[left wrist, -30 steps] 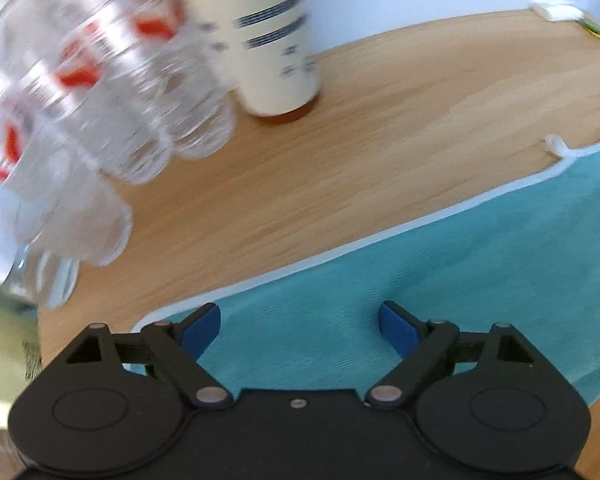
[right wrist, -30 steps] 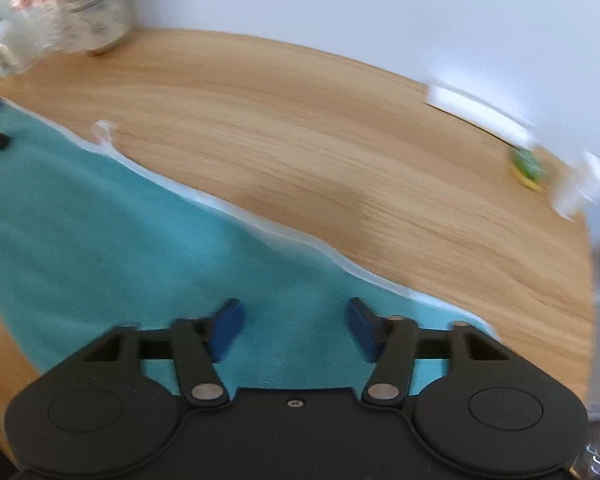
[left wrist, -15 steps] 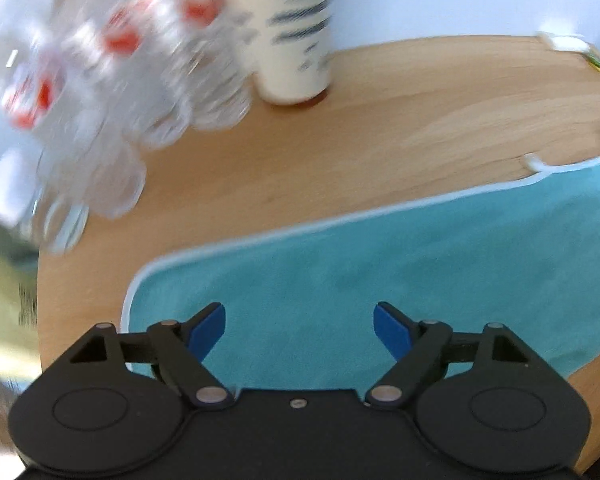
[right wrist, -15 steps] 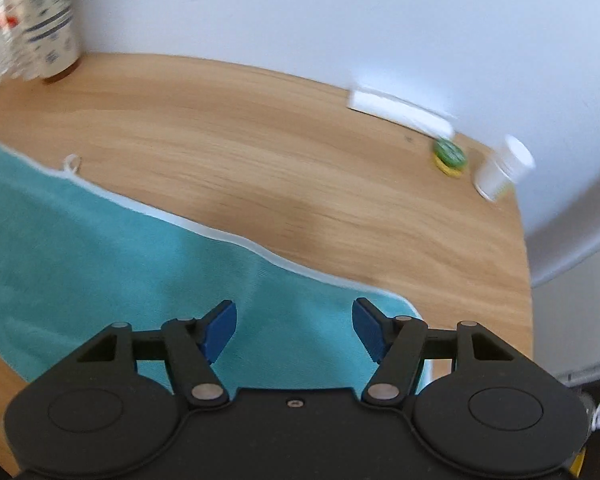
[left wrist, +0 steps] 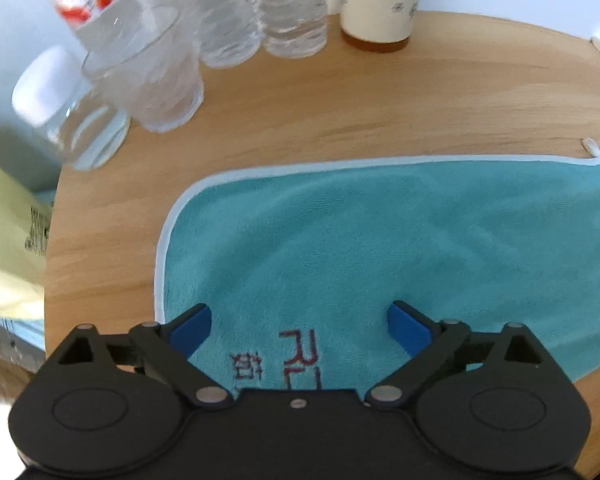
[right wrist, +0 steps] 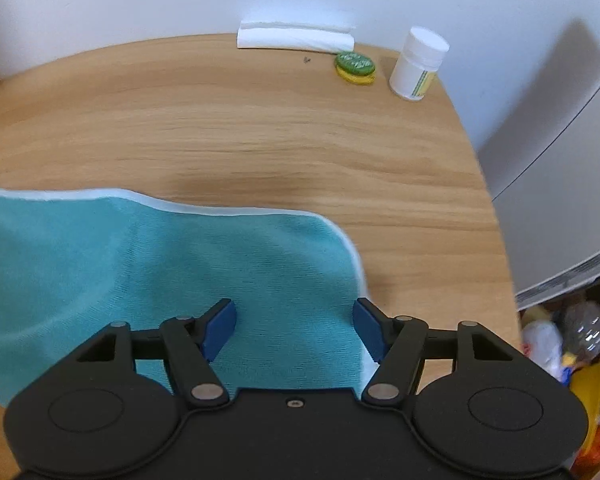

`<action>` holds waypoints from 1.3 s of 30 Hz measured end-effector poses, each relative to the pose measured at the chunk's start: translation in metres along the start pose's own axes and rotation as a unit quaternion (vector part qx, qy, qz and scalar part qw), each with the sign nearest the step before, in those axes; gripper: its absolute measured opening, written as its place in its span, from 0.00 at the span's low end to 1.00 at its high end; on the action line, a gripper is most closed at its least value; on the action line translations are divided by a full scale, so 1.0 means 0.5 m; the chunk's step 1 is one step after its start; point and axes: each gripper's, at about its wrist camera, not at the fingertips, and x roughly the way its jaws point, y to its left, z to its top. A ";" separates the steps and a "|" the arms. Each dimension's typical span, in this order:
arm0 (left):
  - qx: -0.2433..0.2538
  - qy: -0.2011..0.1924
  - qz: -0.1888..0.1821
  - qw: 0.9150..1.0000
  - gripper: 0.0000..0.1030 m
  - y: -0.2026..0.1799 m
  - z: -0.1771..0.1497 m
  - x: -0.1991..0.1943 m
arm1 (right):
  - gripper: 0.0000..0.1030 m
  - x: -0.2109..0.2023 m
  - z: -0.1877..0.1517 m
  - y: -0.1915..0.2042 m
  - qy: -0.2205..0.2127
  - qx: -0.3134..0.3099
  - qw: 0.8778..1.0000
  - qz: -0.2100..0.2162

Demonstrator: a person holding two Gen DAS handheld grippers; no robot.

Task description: Fold towel

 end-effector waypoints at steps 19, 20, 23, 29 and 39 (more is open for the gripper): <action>-0.051 -0.015 -0.015 0.998 0.94 0.057 -0.012 -0.053 | 0.64 -0.010 0.048 0.003 -0.003 -0.032 0.999 -0.042; -0.049 -0.022 -0.019 0.998 0.94 0.056 -0.008 -0.065 | 0.65 -0.015 0.043 0.001 -0.003 -0.030 0.999 -0.042; -0.027 -0.043 -0.027 0.998 0.94 0.037 0.011 -0.100 | 0.65 -0.037 0.022 -0.006 0.000 -0.019 0.999 -0.042; 0.043 -0.082 -0.078 0.993 0.99 -0.035 0.049 -0.160 | 0.65 -0.078 -0.043 -0.011 0.005 0.023 0.999 -0.029; 0.181 -0.110 -0.184 0.960 0.99 -0.279 0.052 -0.233 | 0.65 -0.159 -0.100 -0.013 0.004 0.061 0.998 -0.029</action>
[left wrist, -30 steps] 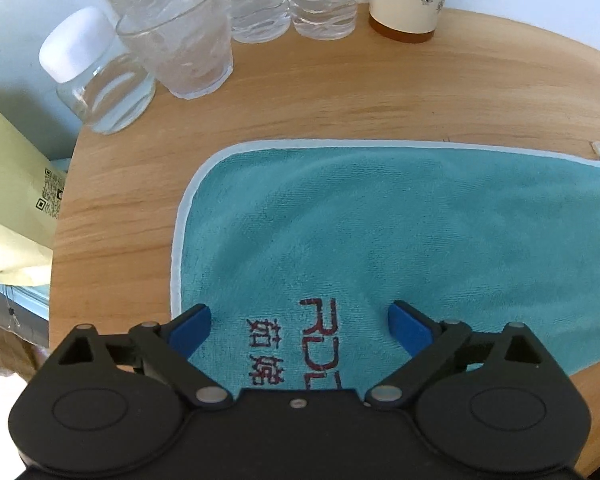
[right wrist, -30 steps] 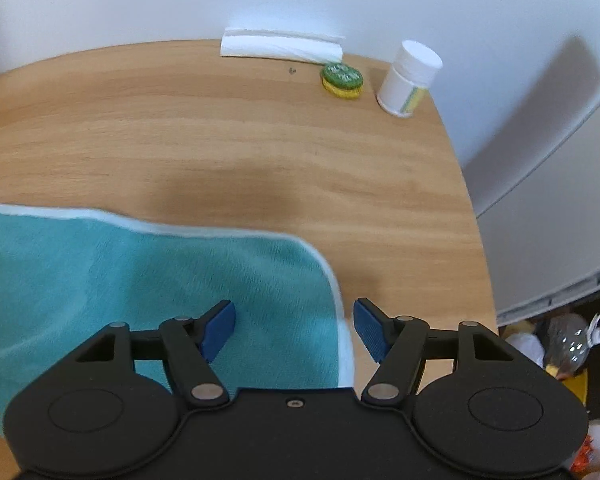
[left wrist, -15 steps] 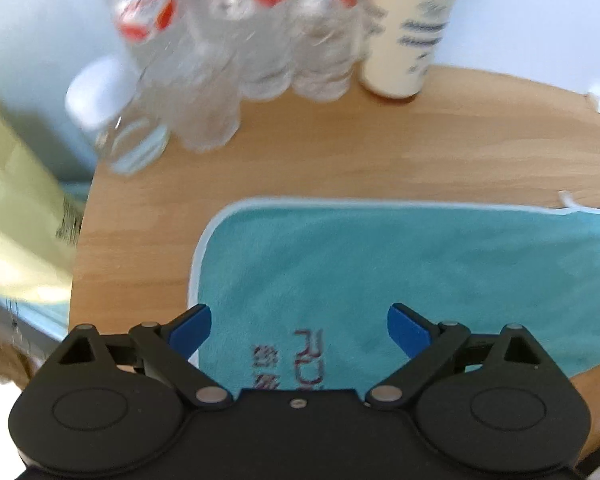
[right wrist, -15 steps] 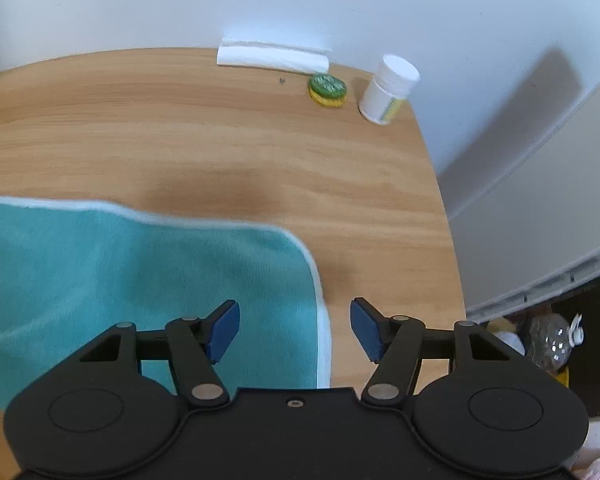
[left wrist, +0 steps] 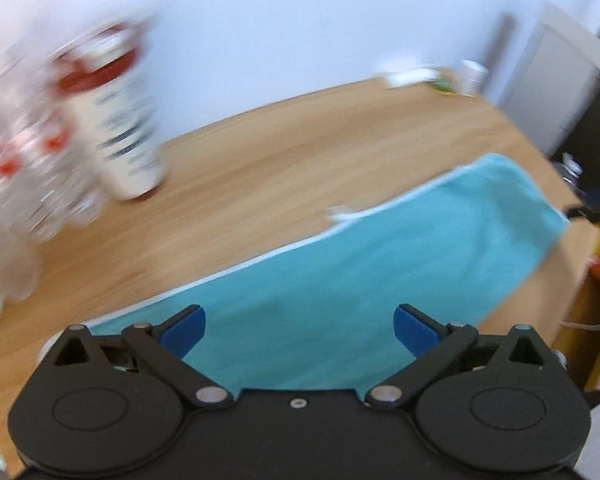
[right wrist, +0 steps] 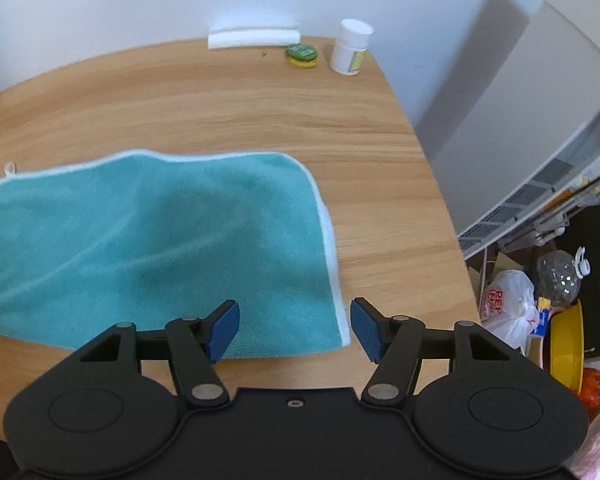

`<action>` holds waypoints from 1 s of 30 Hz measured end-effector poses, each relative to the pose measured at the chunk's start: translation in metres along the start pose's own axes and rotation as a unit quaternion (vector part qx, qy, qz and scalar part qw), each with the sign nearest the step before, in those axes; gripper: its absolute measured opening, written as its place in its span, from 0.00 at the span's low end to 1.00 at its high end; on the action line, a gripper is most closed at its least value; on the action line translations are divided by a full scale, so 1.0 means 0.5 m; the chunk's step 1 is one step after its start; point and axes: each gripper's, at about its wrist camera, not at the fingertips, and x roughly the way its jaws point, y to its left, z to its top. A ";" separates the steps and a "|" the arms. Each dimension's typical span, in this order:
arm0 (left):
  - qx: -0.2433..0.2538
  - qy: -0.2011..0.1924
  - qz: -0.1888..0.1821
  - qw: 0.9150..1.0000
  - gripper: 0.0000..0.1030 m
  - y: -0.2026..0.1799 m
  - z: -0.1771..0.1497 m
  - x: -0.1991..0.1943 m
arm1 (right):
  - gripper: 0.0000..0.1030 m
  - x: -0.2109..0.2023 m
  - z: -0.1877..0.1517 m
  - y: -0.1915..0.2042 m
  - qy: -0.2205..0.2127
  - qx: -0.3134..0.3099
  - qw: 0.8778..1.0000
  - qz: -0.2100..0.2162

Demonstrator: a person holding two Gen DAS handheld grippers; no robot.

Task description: Fold towel

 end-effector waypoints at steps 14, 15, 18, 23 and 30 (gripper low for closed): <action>0.043 0.025 0.015 0.999 0.99 -0.367 0.115 0.177 | 0.65 0.105 0.158 -0.088 0.028 -0.098 0.987 0.124; 0.041 0.026 0.021 0.999 0.99 -0.375 0.121 0.188 | 0.65 0.121 0.170 -0.098 0.032 -0.108 0.984 0.138; 0.017 0.028 0.037 0.999 0.99 -0.458 0.146 0.233 | 0.65 0.165 0.205 -0.133 0.048 -0.128 0.973 0.187; 0.017 0.037 0.057 0.998 0.99 -0.563 0.174 0.279 | 0.65 0.206 0.252 -0.159 0.083 -0.138 0.952 0.261; 0.019 0.047 0.083 0.995 0.99 -0.627 0.194 0.326 | 0.64 0.228 0.255 -0.131 0.097 -0.205 0.933 0.282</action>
